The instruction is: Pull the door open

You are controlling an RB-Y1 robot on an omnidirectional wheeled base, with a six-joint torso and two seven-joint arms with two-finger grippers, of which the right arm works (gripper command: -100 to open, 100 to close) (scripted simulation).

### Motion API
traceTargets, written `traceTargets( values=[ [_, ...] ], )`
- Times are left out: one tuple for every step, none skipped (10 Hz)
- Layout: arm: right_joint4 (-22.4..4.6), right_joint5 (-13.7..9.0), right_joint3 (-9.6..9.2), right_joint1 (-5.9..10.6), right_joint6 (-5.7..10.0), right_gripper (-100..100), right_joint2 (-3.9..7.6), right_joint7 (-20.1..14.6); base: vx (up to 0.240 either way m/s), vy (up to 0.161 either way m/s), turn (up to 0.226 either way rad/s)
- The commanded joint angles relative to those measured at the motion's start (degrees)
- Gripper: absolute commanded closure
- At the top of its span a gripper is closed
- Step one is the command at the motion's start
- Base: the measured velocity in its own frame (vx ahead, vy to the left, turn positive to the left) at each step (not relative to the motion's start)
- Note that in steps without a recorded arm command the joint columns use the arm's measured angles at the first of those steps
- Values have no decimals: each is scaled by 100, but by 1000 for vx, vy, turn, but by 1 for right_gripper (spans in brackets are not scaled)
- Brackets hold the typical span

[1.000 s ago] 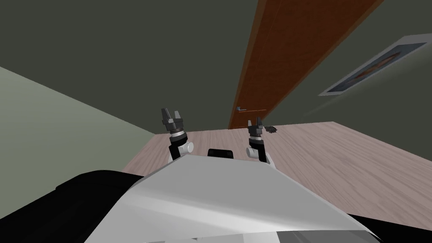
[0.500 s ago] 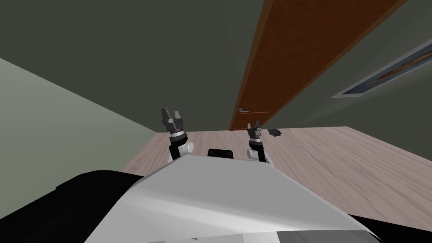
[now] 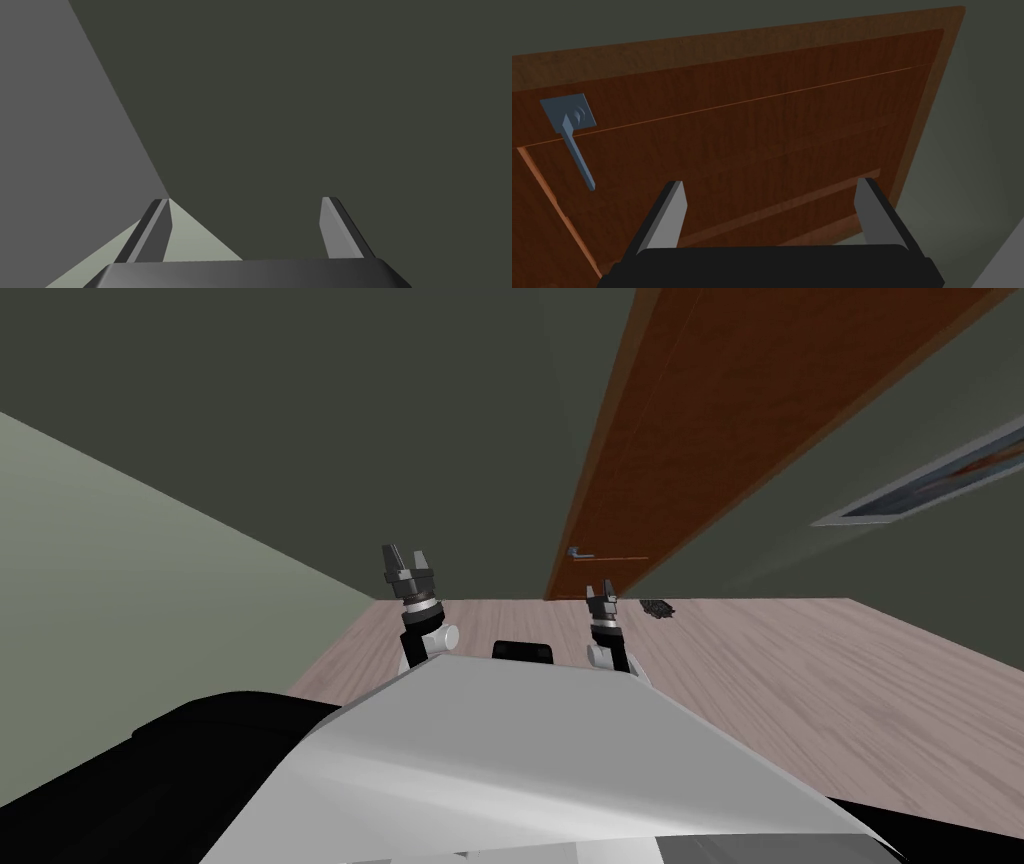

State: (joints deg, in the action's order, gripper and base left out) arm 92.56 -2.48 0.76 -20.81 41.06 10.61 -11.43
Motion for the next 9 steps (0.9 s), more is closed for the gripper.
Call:
traceTargets(
  values=[
    [-268,-15,21,57,76,-100,34,-20,50,-14,57],
    [-448,-30,41,83,127,-100,71,-44,79,-20,108],
    [-628,-45,60,109,178,-100,107,-67,93,-43,111],
    [-808,-60,79,135,228,-100,143,-91,91,-49,113],
    [-970,-76,98,161,279,-100,180,-114,100,-41,86],
    [-1168,-91,117,188,330,-100,216,-138,93,-32,99],
    [-1345,-106,136,213,380,-100,252,-161,90,-48,92],
    [-1520,-120,155,238,429,-100,287,-184,95,-55,100],
    [-1695,-135,173,264,478,-100,322,-207,87,-54,95]
  ],
)
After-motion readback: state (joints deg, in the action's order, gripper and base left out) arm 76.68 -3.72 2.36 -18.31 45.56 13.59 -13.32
